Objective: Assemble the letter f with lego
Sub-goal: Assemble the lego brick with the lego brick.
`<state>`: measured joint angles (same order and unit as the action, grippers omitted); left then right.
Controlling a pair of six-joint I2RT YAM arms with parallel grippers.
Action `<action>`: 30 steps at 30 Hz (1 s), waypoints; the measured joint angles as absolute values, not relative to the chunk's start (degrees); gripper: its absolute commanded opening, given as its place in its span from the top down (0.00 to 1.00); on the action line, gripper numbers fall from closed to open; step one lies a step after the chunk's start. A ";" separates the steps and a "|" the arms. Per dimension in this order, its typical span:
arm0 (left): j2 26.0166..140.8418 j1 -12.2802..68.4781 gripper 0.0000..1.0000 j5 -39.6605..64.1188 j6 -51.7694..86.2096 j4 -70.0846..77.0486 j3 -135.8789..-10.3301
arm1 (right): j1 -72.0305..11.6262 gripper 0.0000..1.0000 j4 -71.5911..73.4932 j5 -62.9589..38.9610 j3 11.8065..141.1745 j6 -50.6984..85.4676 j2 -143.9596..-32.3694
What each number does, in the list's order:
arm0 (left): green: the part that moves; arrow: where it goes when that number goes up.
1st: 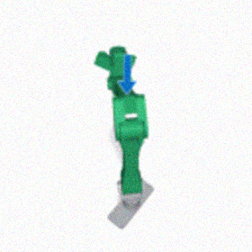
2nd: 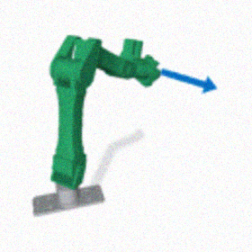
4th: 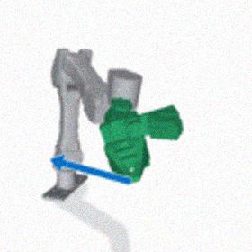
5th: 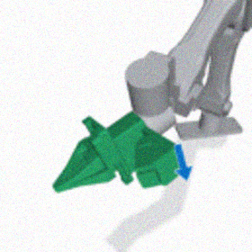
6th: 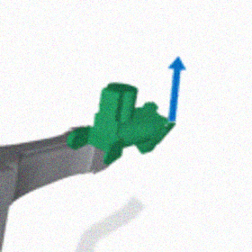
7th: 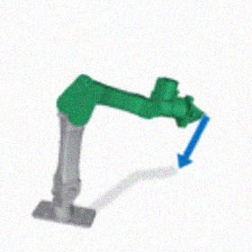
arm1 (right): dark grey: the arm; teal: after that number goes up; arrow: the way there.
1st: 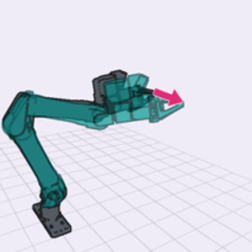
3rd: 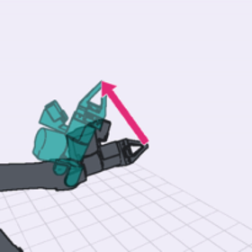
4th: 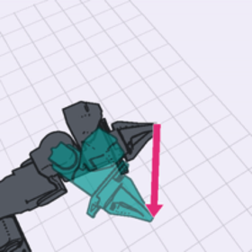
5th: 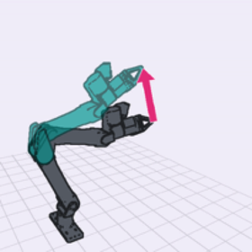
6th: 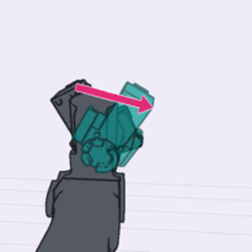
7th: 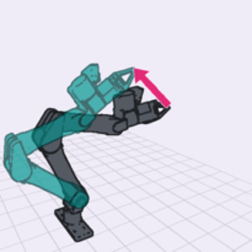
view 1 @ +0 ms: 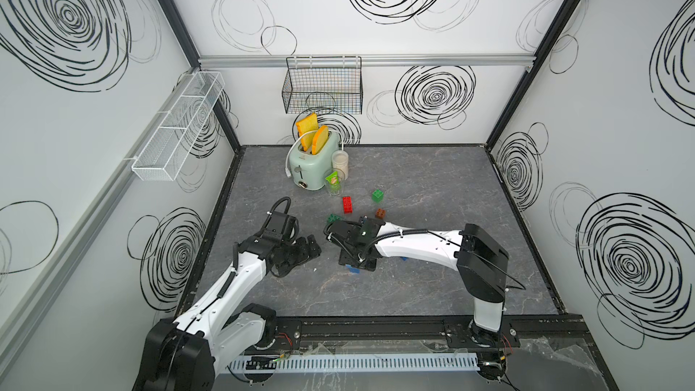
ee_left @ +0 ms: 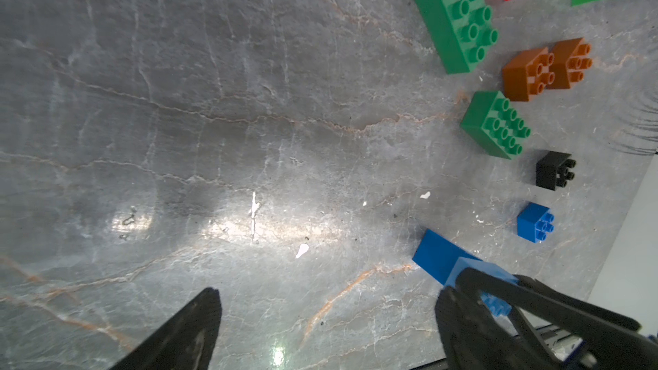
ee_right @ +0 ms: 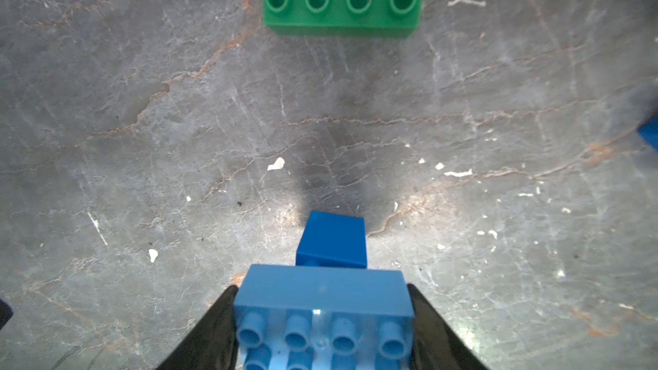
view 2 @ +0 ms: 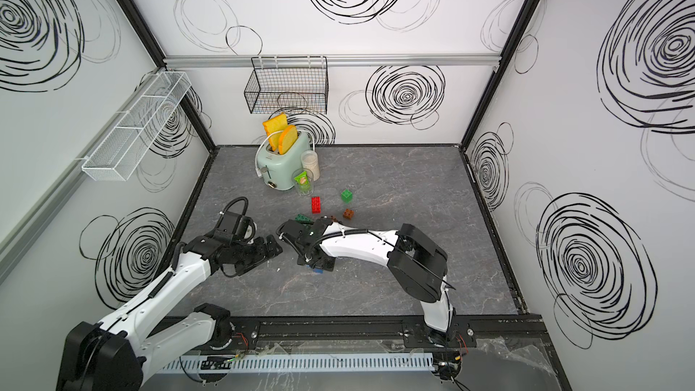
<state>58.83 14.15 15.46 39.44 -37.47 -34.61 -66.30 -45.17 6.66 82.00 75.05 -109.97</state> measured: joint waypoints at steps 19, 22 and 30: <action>59.64 14.22 0.02 14.87 39.44 -37.65 -34.65 | -65.69 0.46 -44.40 5.23 81.32 75.68 -109.82; 59.70 14.26 0.02 14.70 39.48 -37.65 -34.68 | -65.65 0.46 -44.42 5.08 81.34 75.88 -109.86; 60.14 14.26 0.02 13.74 39.68 -37.71 -34.94 | -65.67 0.46 -45.41 5.10 82.19 76.79 -110.41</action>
